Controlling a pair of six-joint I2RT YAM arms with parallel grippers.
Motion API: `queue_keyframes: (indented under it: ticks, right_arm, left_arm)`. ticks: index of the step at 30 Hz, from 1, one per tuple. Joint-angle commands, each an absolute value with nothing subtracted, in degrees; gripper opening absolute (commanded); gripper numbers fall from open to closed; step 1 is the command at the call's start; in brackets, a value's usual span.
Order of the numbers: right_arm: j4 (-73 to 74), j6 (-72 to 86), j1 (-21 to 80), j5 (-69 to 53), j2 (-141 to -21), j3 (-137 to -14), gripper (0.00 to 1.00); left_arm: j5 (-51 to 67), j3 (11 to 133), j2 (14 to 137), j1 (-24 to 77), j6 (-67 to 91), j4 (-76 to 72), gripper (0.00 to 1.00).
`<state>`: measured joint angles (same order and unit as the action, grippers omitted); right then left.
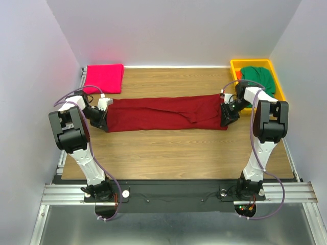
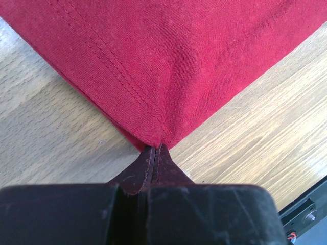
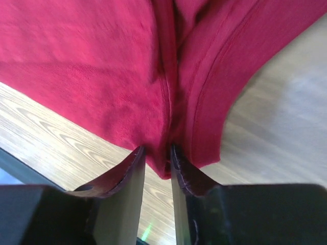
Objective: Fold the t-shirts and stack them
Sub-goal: Fold the tshirt
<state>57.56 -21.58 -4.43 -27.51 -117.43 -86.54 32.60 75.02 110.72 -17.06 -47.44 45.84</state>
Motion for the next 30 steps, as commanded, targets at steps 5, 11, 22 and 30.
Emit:
queue_keyframes:
  ticks: [5,11,22,30]
  right_arm:
    - [57.3,-22.1,-4.0,-23.8,-116.3,-84.2,0.15]
    - [58.0,-22.5,-4.5,-20.0,-113.9,-84.6,0.01]
    - [62.2,-27.9,-4.7,-17.7,-108.7,-74.5,0.01]
    - [69.5,-30.6,-4.7,-26.7,-106.3,-80.6,0.57]
  left_arm:
    - [32.6,75.8,110.6,-17.4,-47.3,46.6,0.0]
    - [31.5,74.5,108.5,-17.8,-49.6,48.3,0.0]
    - [28.0,67.8,104.1,-20.0,-55.7,51.3,0.0]
    - [33.1,71.1,102.4,-20.6,-59.9,56.9,0.58]
